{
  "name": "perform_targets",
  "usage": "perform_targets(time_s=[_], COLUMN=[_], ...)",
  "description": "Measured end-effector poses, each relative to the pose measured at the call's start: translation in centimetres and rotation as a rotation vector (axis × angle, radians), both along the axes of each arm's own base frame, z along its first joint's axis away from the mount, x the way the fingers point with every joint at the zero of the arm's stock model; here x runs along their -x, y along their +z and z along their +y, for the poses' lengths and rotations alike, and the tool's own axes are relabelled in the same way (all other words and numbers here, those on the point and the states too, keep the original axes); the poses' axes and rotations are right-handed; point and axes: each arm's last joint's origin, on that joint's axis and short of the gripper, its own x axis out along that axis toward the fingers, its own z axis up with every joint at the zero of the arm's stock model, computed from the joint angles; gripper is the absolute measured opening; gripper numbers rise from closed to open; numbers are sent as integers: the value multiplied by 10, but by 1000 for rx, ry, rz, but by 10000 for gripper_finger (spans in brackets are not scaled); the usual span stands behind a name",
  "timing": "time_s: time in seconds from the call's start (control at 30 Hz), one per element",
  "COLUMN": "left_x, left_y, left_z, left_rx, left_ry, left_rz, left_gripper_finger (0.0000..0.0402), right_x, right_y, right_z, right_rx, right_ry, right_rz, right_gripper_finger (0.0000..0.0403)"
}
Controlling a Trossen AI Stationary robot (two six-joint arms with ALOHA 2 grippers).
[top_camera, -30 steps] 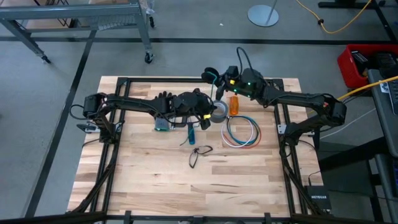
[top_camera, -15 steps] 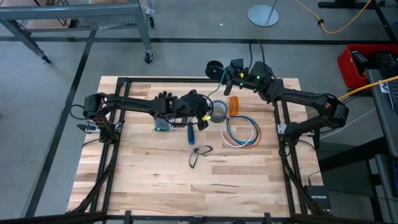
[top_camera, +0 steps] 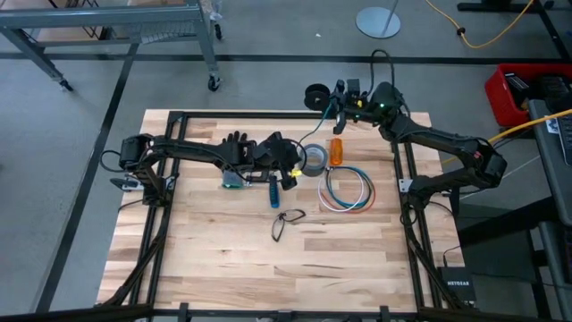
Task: Coil cords
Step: Coil the green wire onto the spool
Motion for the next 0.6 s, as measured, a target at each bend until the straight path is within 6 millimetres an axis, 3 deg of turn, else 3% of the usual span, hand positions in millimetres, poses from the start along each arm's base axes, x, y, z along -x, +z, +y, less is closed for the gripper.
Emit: perform_targets(time_s=[0.37, 0.6], left_x=[5, 6], left_y=[-6, -6], left_z=[4, 12], left_rx=[-33, -34], left_ry=[2, 19], left_rz=[91, 92], left_gripper_finger=[0, 0], right_x=[26, 31], right_y=[17, 14], right_z=[1, 6], right_rx=[12, -49], right_ry=[220, 351], right_rz=[-12, 64], right_gripper_finger=[1, 1])
